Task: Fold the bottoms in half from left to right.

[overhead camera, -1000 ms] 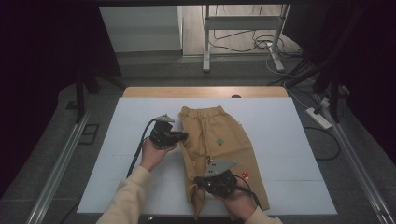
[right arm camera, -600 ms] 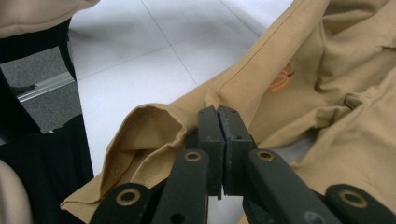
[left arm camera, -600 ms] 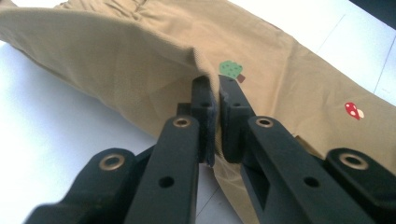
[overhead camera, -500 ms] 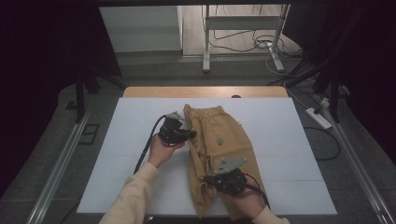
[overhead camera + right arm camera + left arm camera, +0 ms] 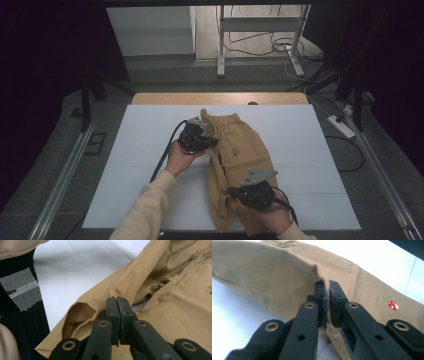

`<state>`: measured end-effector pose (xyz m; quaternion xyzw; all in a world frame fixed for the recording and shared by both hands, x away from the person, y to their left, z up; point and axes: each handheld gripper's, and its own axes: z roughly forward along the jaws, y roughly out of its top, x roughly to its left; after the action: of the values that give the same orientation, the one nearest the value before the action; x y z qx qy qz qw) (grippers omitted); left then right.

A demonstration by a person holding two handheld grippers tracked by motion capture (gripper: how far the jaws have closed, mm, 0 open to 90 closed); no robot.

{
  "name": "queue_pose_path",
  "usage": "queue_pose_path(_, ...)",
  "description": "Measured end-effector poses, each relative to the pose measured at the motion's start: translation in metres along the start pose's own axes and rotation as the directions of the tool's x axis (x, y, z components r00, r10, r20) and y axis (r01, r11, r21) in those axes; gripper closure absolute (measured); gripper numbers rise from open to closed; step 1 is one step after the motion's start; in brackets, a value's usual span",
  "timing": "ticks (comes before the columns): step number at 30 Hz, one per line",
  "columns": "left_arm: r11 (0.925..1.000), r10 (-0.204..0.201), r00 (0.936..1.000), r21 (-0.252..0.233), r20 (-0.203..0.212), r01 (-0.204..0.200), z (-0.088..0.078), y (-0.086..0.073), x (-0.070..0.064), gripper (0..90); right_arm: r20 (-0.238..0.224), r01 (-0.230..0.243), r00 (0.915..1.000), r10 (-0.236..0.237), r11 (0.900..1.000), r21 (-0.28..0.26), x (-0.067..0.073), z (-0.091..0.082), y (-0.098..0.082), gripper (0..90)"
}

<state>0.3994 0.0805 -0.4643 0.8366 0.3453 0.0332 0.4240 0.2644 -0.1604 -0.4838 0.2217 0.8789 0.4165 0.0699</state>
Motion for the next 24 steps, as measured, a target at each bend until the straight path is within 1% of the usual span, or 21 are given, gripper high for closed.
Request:
queue_pose_path(3, 1.0000, 0.004, 1.0000, 0.006, 0.003, -0.004, 0.005, 0.004, -0.002, 85.9, 0.008, -0.008, 0.9999, 0.008, 1.000, -0.006, -0.002, -0.006, -0.002, 88.5)
queue_pose_path(7, 0.9999, 0.008, 0.9999, 0.010, 0.009, -0.008, 0.011, 0.008, -0.005, 85.9, 0.023, -0.028, 0.9993, 0.028, 1.000, -0.012, -0.008, -0.014, -0.006, 88.5)
queue_pose_path(10, 0.9999, 0.010, 0.9998, 0.012, 0.016, -0.010, 0.016, 0.011, -0.007, 85.9, 0.025, -0.048, 0.9985, 0.048, 0.999, -0.015, -0.011, -0.019, -0.009, 88.5)
queue_pose_path(14, 0.9996, 0.022, 0.9995, 0.015, 0.022, -0.023, 0.021, 0.017, -0.011, 85.9, 0.036, -0.062, 0.9974, 0.063, 0.998, -0.025, -0.015, -0.027, -0.013, 88.5)
queue_pose_path(20, 0.9996, 0.025, 0.9991, 0.015, 0.034, -0.026, 0.029, 0.024, -0.015, 85.9, 0.070, -0.086, 0.9934, 0.090, 0.995, -0.055, -0.022, -0.045, -0.018, 88.5)
queue_pose_path(24, 0.9994, 0.025, 0.9988, 0.022, 0.042, -0.026, 0.037, 0.028, -0.018, 85.8, 0.087, -0.106, 0.9900, 0.111, 0.993, -0.058, -0.028, -0.053, -0.024, 88.5)
